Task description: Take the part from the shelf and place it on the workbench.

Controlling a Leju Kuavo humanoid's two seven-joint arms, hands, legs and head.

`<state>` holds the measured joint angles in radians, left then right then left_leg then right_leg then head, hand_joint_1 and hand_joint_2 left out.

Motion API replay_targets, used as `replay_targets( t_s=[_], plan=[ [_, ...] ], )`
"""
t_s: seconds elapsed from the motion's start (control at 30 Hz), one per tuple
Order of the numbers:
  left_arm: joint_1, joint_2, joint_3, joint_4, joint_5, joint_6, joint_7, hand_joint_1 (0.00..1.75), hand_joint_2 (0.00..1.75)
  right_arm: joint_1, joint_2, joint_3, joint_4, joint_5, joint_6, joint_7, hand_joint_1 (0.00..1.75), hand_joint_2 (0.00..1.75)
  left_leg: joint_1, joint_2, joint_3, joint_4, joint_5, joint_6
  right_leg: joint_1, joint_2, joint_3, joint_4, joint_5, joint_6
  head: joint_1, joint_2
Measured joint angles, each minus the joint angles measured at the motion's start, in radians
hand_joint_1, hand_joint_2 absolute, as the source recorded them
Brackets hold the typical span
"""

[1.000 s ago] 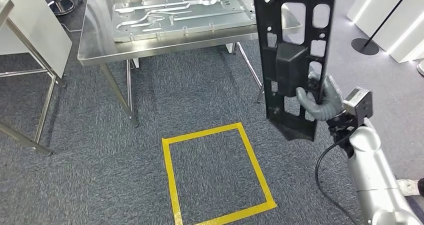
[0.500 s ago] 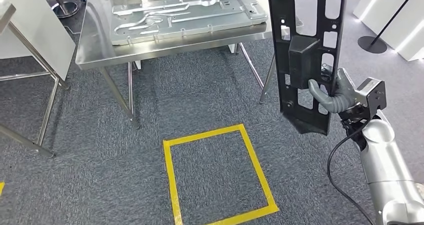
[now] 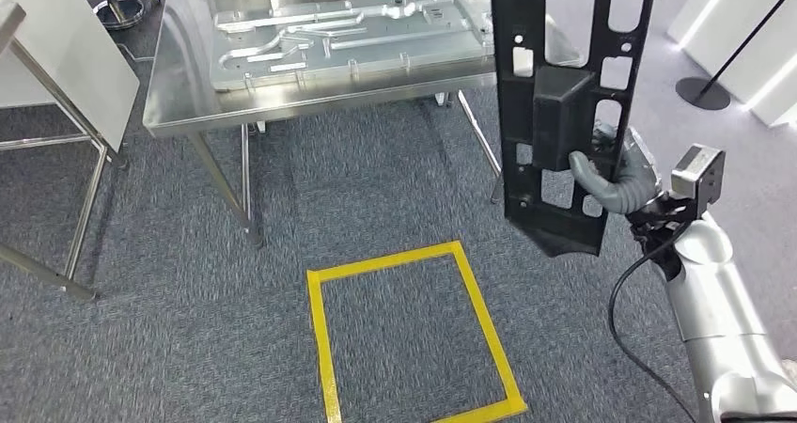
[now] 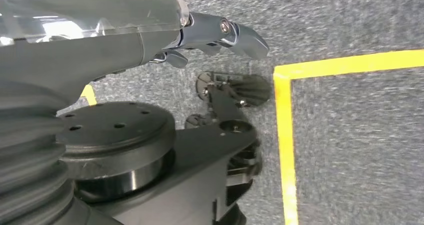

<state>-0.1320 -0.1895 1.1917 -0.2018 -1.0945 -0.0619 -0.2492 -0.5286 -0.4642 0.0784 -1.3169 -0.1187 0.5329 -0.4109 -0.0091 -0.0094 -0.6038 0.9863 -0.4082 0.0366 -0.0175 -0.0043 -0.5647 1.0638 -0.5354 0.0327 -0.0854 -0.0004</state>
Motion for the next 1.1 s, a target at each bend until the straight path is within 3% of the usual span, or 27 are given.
replay_targets(
  t_s=[0.1,0.13,0.17,0.23,0.3,0.43,0.5,0.6,0.63,0.67,0.73,0.8,0.83,0.93,1.0,1.03,1.1],
  plan=[
    [-0.006,-0.001,0.000,0.000,-0.004,0.000,0.004,0.00,1.75,-0.009,0.015,0.033,-0.011,-0.027,0.003,0.009,1.47,1.75,0.000,-0.001,0.011,-0.001,-0.010,0.004,-0.004,0.002,-0.115,0.186,-0.052,0.008,0.000,0.000],
    [-0.007,-0.002,0.000,0.000,-0.004,0.000,0.005,0.00,1.75,-0.009,0.022,0.048,-0.015,-0.036,0.006,0.012,1.47,1.75,0.001,-0.001,0.015,0.001,-0.016,0.003,-0.006,0.002,-0.143,0.214,-0.045,0.011,0.000,0.000],
    [-0.007,-0.003,0.000,0.000,-0.003,0.000,0.005,0.00,1.75,-0.010,0.031,0.063,-0.020,-0.044,0.010,0.016,1.47,1.75,0.002,-0.002,0.020,0.004,-0.023,0.001,-0.009,0.002,-0.152,0.204,-0.018,0.013,0.000,0.000],
    [-0.008,-0.006,0.000,0.000,-0.001,0.000,0.004,0.00,1.75,-0.016,0.050,0.097,-0.030,-0.060,0.009,0.023,1.47,1.75,0.004,-0.004,0.032,0.016,-0.040,-0.007,-0.015,0.001,-0.119,0.091,0.065,0.017,0.000,0.000],
    [-0.011,-0.007,0.000,0.000,0.002,0.000,0.003,0.00,1.75,-0.027,0.067,0.130,-0.034,-0.076,0.000,0.027,1.47,1.75,0.003,-0.006,0.034,0.029,-0.056,-0.018,-0.013,0.003,-0.081,-0.004,0.106,0.014,0.000,0.000],
    [-0.013,-0.007,0.000,0.000,0.004,0.001,0.001,0.00,1.75,-0.040,0.088,0.183,-0.037,-0.105,-0.007,0.035,1.47,1.75,0.004,-0.006,0.033,0.038,-0.071,-0.039,-0.007,0.005,-0.072,-0.025,0.097,-0.012,0.000,0.000],
    [-0.013,-0.008,0.000,0.000,0.005,0.001,0.000,0.00,1.75,-0.053,0.095,0.200,-0.037,-0.126,-0.001,0.041,1.47,1.75,0.006,-0.003,0.014,0.088,-0.100,-0.050,-0.008,0.003,-0.062,-0.028,0.093,-0.025,0.000,0.000],
    [-0.012,-0.009,0.001,0.000,0.007,0.002,0.000,0.00,1.75,-0.082,0.102,0.231,-0.032,-0.172,0.010,0.051,1.47,1.75,0.010,0.002,-0.096,0.291,-0.173,-0.057,-0.003,0.002,-0.050,-0.028,0.084,-0.037,0.000,0.000],
    [-0.011,-0.009,0.001,0.000,0.008,0.003,0.000,0.00,1.75,-0.090,0.104,0.243,-0.029,-0.186,0.012,0.055,1.47,1.75,0.010,0.002,-0.127,0.334,-0.176,-0.056,0.000,0.002,-0.046,-0.028,0.080,-0.038,0.000,0.000],
    [-0.010,-0.009,0.001,0.000,0.009,0.003,-0.001,0.00,1.75,-0.096,0.106,0.254,-0.026,-0.199,0.013,0.058,1.47,1.75,0.010,0.002,-0.139,0.337,-0.158,-0.054,0.002,0.003,-0.041,-0.028,0.076,-0.039,0.000,0.000],
    [-0.009,-0.009,0.002,0.000,0.012,0.002,-0.003,0.00,1.75,-0.106,0.108,0.272,-0.022,-0.223,0.015,0.065,1.47,1.75,0.007,0.002,-0.103,0.225,-0.075,-0.041,0.005,0.004,-0.028,-0.029,0.067,-0.038,0.000,0.000],
    [-0.010,-0.009,0.002,0.000,0.013,0.002,-0.005,0.00,1.75,-0.120,0.108,0.286,-0.020,-0.239,0.017,0.068,1.47,1.75,-0.003,0.003,-0.045,0.090,-0.019,-0.026,0.005,0.005,-0.017,-0.032,0.058,-0.032,0.000,0.000],
    [-0.011,-0.009,0.002,0.000,0.014,0.002,-0.006,0.00,1.75,-0.126,0.109,0.292,-0.019,-0.244,0.018,0.070,1.47,1.75,-0.009,0.004,-0.028,0.050,-0.012,-0.019,0.004,0.005,-0.013,-0.036,0.056,-0.027,0.000,0.000],
    [-0.010,-0.009,0.002,0.000,0.014,0.000,-0.008,0.00,1.75,-0.135,0.109,0.306,-0.016,-0.249,0.020,0.074,1.47,1.75,-0.012,0.004,-0.004,0.011,-0.013,-0.003,0.000,0.004,-0.006,-0.032,0.067,-0.008,0.000,0.000],
    [-0.010,-0.010,0.002,0.000,0.014,-0.001,-0.009,0.00,1.75,-0.141,0.109,0.313,-0.014,-0.254,0.019,0.076,1.47,1.75,-0.009,0.003,0.019,-0.003,-0.011,0.006,-0.002,0.004,-0.018,0.006,0.051,-0.002,0.000,0.000],
    [-0.011,-0.011,0.002,0.000,0.014,-0.001,-0.009,0.00,1.75,-0.144,0.109,0.316,-0.013,-0.256,0.017,0.076,1.47,1.75,-0.008,0.003,0.026,-0.006,-0.013,0.009,-0.004,0.005,-0.042,0.049,0.029,0.001,0.000,0.000],
    [-0.012,-0.012,0.002,0.000,0.015,-0.002,-0.010,0.00,1.75,-0.148,0.109,0.320,-0.011,-0.258,0.015,0.076,1.47,1.75,-0.008,0.003,0.036,-0.006,-0.024,0.011,-0.004,0.005,-0.119,0.171,-0.020,0.008,0.000,0.000]
  ],
)
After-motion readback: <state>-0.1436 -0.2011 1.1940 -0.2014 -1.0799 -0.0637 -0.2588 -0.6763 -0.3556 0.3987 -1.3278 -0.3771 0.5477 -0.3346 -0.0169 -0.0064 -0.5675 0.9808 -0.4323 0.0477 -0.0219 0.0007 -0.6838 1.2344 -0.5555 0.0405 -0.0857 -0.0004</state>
